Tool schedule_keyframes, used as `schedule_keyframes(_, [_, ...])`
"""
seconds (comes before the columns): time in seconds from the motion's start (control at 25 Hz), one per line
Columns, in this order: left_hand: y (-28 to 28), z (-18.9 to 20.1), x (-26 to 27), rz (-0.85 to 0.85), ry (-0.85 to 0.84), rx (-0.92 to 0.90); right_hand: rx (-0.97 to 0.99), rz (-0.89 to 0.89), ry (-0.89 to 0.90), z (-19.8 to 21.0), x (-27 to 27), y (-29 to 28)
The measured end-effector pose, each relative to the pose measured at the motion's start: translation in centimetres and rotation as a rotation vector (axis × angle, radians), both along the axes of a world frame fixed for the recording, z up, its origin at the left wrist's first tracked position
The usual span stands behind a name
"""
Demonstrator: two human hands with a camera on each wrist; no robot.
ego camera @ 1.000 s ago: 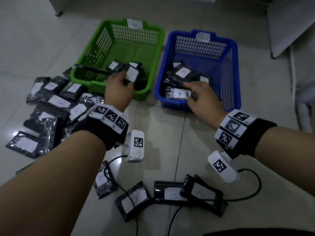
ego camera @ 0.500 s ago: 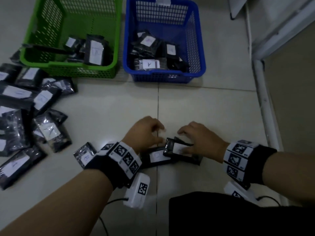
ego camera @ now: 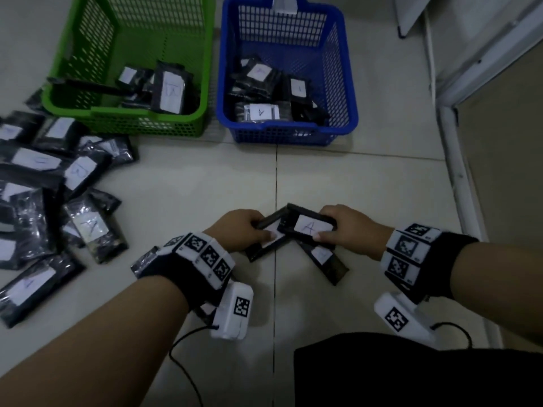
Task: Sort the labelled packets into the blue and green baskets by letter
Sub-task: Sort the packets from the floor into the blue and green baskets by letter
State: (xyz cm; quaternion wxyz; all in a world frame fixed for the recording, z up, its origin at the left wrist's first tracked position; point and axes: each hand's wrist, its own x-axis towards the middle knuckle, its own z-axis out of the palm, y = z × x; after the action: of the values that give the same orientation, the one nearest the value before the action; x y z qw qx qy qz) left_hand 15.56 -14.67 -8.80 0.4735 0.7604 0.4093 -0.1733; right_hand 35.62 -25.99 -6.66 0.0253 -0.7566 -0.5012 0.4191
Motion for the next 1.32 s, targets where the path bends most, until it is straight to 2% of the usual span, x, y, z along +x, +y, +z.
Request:
schedule_keyframes(0.16, [3.0, 1.7, -0.2, 0.389, -0.229, -0.121, 0.142, -0.298, 0.279, 2.4, -0.1, 3.4])
schedule_keyframes(0.24, [4.7, 2.6, -0.2, 0.543, -0.35, -0.129, 0.222, -0.354, 0.326, 3.3, -0.4, 5.5])
schedule_keyframes(0.4, [8.2, 3.7, -0.8, 0.762, -0.582, -0.104, 0.372, -0.487, 0.509, 4.6, -1.3, 10.3])
schedule_keyframes(0.52, [9.9, 4.3, -1.4, 0.877, -0.705, -0.087, 0.441, -0.537, 0.573, 5.3, -1.7, 13.3])
schedule_keyframes(0.8, [11.7, 4.3, -2.9, 0.972, -0.743, -0.018, 0.542, -0.576, 0.614, 5.7, -1.6, 17.7])
schedule_keyframes(1.0, [13.4, 4.1, -3.5, 1.026, -0.777, 0.086, 0.549, -0.662, 0.619, 4.3, -1.9, 20.2])
schedule_keyframes(1.16, [15.4, 4.1, -3.8, 0.949, -0.633, 0.376, 0.473, -0.76, 0.537, 2.5, -1.7, 22.4])
schedule_keyframes(1.24, [16.3, 4.0, -3.6, 0.894, -0.537, 0.488, 0.469, -0.719, 0.48, 2.1, -1.2, 23.1])
schedule_keyframes(1.32, [17.2, 3.7, -3.2, 0.785, -0.454, 0.579, 0.494, -0.625, 0.337, 2.0, -0.9, 23.1])
